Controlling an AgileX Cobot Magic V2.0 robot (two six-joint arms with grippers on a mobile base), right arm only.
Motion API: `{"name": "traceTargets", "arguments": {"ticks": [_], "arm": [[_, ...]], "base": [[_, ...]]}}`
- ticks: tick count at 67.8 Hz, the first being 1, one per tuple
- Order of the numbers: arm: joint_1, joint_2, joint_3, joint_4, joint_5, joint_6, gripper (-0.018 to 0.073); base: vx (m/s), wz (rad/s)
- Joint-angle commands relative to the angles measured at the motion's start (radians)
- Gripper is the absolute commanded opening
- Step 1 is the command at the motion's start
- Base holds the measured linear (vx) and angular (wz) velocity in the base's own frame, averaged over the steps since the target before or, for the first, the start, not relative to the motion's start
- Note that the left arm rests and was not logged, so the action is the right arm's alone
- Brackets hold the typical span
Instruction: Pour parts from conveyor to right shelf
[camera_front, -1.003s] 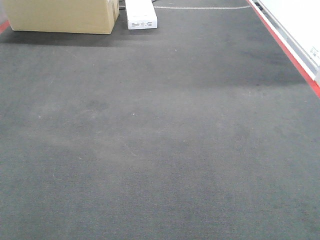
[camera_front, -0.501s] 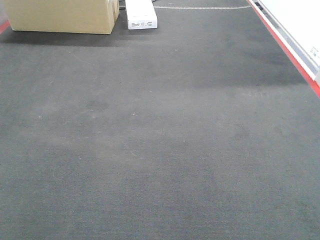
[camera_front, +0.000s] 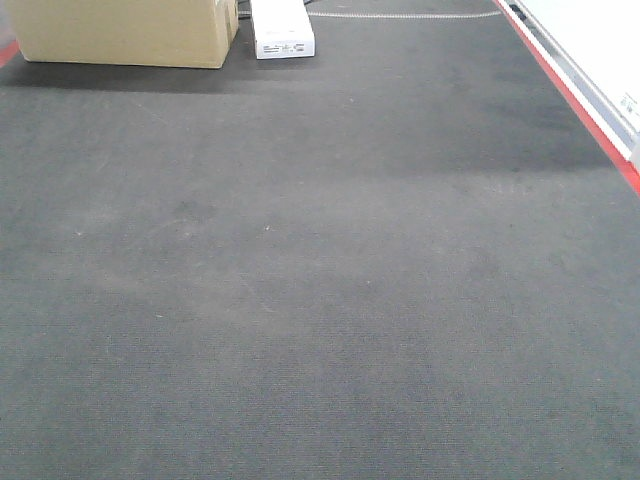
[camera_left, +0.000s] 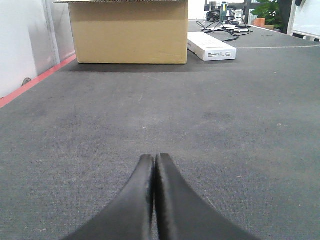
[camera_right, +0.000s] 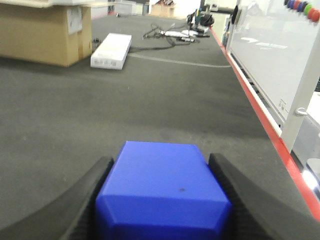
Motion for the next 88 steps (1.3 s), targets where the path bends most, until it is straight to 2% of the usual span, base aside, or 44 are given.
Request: {"name": "traceTargets", "arguments": {"ticks": [1, 88], "arm": [[0.0, 0.009, -0.028, 0.006, -0.083, 0.017, -0.0006], [0.0, 0.009, -0.028, 0.007, -0.078, 0.017, -0.0006]], "base": [[0.0, 0.0], [0.0, 0.0]]}}
